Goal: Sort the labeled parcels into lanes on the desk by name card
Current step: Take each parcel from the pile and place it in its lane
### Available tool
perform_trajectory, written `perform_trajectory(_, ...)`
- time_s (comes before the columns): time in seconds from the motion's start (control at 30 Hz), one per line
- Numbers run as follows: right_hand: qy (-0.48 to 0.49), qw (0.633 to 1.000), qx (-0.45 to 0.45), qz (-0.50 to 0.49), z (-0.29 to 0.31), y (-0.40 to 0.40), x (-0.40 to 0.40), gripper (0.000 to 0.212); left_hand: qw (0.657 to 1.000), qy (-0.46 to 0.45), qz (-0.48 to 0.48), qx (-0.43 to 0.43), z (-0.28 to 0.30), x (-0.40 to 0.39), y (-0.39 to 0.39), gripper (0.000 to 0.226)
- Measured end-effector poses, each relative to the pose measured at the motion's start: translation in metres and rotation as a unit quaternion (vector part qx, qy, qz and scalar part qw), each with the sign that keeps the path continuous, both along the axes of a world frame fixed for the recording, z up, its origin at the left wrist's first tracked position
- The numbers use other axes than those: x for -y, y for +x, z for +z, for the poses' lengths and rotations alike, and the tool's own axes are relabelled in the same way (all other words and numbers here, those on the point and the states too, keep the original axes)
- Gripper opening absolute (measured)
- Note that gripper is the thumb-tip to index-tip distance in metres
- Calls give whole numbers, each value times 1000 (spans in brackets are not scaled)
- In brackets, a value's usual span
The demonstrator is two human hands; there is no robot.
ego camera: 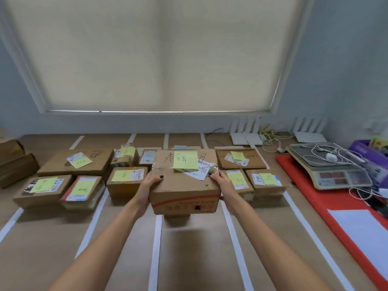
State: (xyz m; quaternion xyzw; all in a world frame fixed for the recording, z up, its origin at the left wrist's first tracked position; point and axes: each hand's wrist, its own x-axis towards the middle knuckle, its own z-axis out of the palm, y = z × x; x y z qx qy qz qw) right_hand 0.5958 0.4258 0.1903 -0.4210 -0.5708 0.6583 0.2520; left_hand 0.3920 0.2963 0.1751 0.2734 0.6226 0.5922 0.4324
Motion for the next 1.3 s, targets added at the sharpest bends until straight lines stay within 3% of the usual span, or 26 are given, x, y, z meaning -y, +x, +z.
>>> perform_trajectory(0.07, -5, 1000, -8, -12, -1, 24, -6, 22, 1000, -6, -17, -1, 0, -11, 21, 39)
perform_trajectory(0.2, -6, 999, -5, -43, -9, 70, -22, 23, 999, -20, -49, -4, 1, -30, 64, 61)
perform_trajectory(0.37, -23, 997, 47, -59, -24, 124, -50, 15, 997, -66, -38, 10, -21, -54, 120, 56)
perform_trajectory(0.57, -53, 992, 76, -80, -57, 191, -91, 24, 992, -109, -58, -4, -52, -99, 183, 48)
perform_trajectory(0.73, -88, 988, 111, -60, -87, 233, -127, 37, 984, -165, -59, 12, -76, -135, 231, 53)
perform_trajectory(0.93, -103, 986, 129, -35, -115, 260, -163, 42, 979, -201, -33, 31, -96, -166, 266, 52)
perform_trajectory(1.2, -127, 984, 128, 0, -137, 264, -187, 40, 979, -203, 0, 24, -109, -189, 272, 32)
perform_trajectory(1.3, -123, 982, 146, -4, -139, 260, -194, 45, 977, -213, 12, 13, -111, -194, 268, 38)
